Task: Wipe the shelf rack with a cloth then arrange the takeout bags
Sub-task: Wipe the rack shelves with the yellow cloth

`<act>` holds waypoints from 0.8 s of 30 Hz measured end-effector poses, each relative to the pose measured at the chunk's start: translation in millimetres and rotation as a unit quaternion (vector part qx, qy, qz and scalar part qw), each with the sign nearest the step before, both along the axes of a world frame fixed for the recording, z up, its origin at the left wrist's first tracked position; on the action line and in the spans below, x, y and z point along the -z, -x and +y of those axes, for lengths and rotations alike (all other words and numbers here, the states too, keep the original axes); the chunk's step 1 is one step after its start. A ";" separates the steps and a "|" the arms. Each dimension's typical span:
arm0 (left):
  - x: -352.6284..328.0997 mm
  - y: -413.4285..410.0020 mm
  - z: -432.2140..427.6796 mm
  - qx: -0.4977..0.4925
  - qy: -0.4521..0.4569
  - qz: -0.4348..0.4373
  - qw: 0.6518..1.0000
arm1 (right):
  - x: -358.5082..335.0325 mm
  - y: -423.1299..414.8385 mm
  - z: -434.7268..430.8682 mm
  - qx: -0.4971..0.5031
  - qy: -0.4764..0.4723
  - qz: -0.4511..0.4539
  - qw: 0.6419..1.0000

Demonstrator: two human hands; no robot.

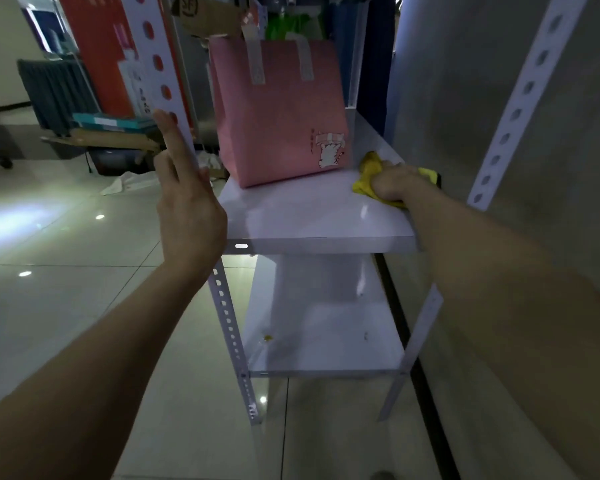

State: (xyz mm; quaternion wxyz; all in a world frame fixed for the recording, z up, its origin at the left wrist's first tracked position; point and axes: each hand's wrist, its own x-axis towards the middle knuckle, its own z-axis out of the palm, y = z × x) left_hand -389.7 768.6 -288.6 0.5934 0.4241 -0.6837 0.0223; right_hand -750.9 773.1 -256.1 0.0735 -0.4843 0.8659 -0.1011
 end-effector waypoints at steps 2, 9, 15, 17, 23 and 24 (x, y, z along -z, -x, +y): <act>-2.6 0.8 4.9 0.008 -0.021 0.003 1.000 | 4.3 -12.5 22.2 -0.015 0.002 0.000 1.000; -20.4 -6.1 29.3 0.039 -0.102 -0.024 0.994 | 14.1 -64.5 87.8 -0.073 0.017 0.015 0.997; -28.1 -32.9 27.3 0.084 -0.101 -0.118 0.984 | 11.5 -183.9 51.1 -0.184 0.012 0.013 0.983; -20.9 -46.1 31.1 0.130 -0.120 -0.123 0.976 | 11.0 -225.7 41.9 -0.230 0.013 0.011 0.973; 62.5 -67.3 73.6 0.104 -0.218 -0.068 0.968 | 22.5 -202.1 64.5 -0.231 0.063 0.010 0.971; 77.6 -68.4 82.0 0.111 -0.228 -0.080 0.964 | 23.8 -183.8 72.9 -0.210 0.066 0.011 0.975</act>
